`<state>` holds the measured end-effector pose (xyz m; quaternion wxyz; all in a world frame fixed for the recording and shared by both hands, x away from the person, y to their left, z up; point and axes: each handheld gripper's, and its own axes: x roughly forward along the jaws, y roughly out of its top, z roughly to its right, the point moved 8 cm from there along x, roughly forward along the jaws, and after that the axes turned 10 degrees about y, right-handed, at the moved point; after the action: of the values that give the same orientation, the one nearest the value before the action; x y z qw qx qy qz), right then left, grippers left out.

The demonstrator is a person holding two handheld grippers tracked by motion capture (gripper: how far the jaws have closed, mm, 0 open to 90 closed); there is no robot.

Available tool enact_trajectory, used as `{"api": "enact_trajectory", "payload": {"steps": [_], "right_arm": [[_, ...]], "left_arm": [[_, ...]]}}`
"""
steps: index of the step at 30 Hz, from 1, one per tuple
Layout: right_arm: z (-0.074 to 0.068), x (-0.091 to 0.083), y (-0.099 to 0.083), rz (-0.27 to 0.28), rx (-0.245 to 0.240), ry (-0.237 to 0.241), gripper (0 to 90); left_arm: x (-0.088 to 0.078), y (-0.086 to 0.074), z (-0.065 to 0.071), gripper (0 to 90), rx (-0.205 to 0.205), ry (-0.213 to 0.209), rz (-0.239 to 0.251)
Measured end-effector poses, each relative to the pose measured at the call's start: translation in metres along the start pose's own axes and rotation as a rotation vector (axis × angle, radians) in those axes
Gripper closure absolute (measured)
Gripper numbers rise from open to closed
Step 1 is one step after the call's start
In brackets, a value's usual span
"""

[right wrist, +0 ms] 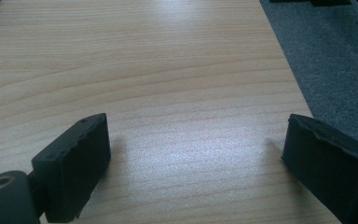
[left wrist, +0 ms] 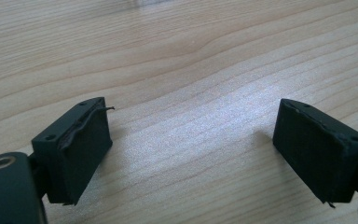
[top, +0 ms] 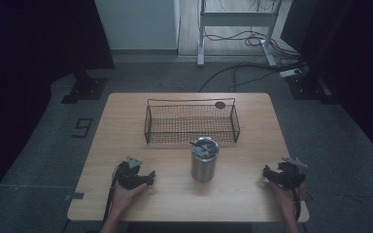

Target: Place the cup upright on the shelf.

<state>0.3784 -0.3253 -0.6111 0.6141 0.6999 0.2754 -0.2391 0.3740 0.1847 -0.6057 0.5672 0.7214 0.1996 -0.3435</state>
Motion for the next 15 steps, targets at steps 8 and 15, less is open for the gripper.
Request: {"api": "enact_trajectory", "payload": {"steps": [8,15], "right_arm": [[-0.0001,-0.0006,-0.0004,0.002,-0.001,0.002,8.2],[0.0,-0.0014,-0.0009,0.004,-0.001,0.0,8.7]], "left_arm": [[-0.0003,-0.0001,-0.0003,11.7,-0.006,0.002,0.002],[-0.0003,0.0,-0.0005,12.1,-0.008,0.003,0.002]]}}
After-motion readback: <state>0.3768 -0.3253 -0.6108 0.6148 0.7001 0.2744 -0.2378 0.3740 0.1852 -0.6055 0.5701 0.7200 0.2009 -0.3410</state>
